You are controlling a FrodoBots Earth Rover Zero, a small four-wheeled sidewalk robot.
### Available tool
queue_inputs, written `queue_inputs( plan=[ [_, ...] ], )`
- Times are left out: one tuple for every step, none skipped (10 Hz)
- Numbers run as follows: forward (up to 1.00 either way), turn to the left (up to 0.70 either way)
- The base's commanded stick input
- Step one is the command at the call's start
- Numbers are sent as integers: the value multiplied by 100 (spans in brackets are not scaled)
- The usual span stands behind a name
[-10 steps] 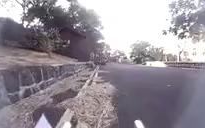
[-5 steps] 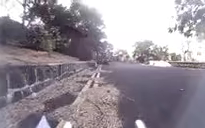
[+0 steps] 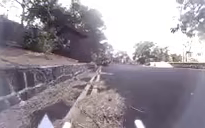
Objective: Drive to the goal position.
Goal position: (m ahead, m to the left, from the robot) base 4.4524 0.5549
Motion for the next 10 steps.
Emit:
queue_inputs(
  plan=[
    [67,2],
    [67,2],
    [67,2],
    [67,2],
    [67,2],
    [67,2],
    [67,2],
    [67,2],
    [67,2],
    [67,2]
  ],
)
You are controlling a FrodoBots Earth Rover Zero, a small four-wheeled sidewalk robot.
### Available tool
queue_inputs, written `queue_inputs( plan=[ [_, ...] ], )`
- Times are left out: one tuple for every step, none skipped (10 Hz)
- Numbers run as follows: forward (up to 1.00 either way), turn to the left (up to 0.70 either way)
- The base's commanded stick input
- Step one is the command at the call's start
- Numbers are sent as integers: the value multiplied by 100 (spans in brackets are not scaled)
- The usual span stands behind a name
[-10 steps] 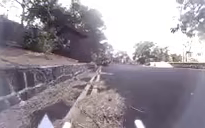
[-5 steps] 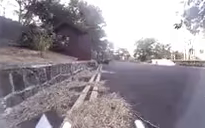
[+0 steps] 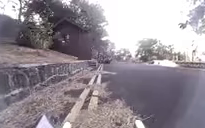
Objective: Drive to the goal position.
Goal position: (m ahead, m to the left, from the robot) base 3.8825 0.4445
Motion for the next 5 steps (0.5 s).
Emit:
queue_inputs(
  plan=[
    [67,2],
    [67,2],
    [67,2],
    [67,2],
    [67,2]
  ],
)
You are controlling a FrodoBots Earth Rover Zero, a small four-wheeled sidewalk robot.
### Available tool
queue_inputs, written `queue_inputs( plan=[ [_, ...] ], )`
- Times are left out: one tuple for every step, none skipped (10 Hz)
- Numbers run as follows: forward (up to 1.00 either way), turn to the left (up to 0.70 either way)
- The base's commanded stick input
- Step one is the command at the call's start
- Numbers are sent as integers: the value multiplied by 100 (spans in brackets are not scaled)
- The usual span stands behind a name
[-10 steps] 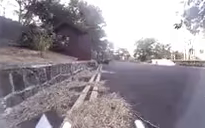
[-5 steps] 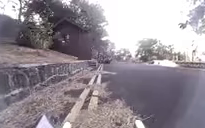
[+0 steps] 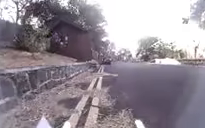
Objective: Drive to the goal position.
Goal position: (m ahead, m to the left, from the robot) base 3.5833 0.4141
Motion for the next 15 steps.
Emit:
queue_inputs(
  plan=[
    [67,2],
    [67,2],
    [67,2],
    [67,2],
    [67,2],
    [67,2],
    [67,2],
    [67,2],
    [67,2],
    [67,2],
    [67,2],
    [67,2],
    [67,2],
    [67,2],
    [67,2]
  ],
)
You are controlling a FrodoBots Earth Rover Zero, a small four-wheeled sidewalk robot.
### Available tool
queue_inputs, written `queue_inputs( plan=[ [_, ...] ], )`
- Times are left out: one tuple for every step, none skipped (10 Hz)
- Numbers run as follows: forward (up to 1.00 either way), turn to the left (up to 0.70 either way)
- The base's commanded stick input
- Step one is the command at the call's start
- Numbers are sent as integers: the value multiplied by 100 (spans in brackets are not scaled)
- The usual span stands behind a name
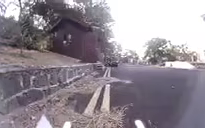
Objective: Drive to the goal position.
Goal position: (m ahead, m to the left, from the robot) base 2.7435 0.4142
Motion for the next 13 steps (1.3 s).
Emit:
queue_inputs(
  plan=[
    [67,2],
    [67,2],
    [67,2],
    [67,2],
    [67,2],
    [67,2],
    [67,2],
    [67,2],
    [67,2],
    [67,2],
    [67,2],
    [67,2],
    [67,2]
  ],
)
